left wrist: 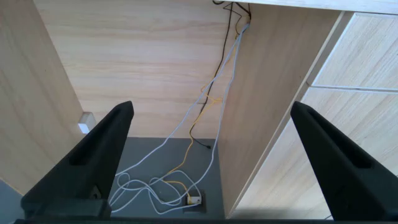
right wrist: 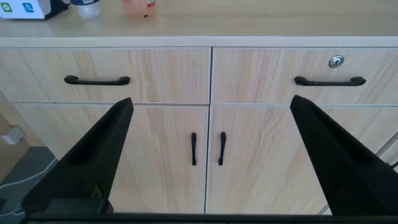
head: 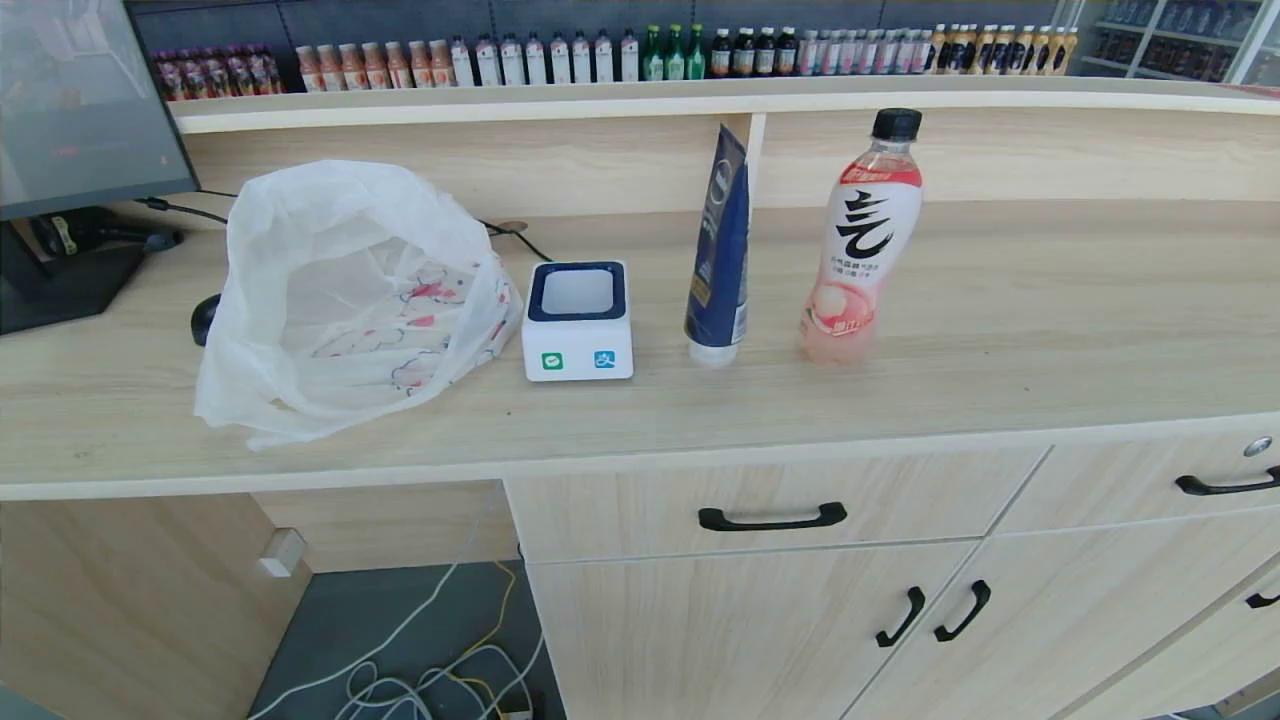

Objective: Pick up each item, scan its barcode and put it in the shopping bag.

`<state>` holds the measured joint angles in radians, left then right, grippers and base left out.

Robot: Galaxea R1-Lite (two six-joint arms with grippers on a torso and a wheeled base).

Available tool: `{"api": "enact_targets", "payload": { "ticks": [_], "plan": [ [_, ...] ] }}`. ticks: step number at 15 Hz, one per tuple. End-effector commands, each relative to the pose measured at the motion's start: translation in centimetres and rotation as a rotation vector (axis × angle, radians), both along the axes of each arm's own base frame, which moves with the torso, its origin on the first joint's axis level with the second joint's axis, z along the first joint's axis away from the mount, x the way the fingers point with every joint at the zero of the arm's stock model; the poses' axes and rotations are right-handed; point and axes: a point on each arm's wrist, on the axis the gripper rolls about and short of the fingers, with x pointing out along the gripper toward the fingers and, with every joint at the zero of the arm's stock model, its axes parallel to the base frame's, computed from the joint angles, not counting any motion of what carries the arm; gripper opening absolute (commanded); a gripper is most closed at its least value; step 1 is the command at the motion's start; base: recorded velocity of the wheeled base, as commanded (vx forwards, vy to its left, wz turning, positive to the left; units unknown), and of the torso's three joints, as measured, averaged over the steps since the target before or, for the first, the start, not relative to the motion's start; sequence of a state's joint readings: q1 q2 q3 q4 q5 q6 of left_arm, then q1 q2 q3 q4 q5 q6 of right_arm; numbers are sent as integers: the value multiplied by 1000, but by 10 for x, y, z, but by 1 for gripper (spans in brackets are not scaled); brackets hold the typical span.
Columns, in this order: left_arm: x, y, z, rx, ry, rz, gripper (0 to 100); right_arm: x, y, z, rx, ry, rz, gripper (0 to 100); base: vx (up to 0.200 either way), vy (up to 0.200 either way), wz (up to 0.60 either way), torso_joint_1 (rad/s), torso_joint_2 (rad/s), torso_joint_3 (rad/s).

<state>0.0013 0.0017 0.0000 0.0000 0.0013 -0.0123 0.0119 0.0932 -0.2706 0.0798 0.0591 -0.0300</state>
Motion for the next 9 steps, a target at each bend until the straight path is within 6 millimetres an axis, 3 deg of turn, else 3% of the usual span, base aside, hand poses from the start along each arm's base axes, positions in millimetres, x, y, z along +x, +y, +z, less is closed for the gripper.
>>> {"api": "enact_targets", "payload": {
  "ticks": [1,9],
  "plan": [
    [0,0,0,-1,0,1,100,11,0,12,-9,56,0,100,0,0,0,0,0,0],
    [0,0,0,0,0,1,100,85,5,56,-60,50,77,100,0,0,0,0,0,0]
  ]
}}
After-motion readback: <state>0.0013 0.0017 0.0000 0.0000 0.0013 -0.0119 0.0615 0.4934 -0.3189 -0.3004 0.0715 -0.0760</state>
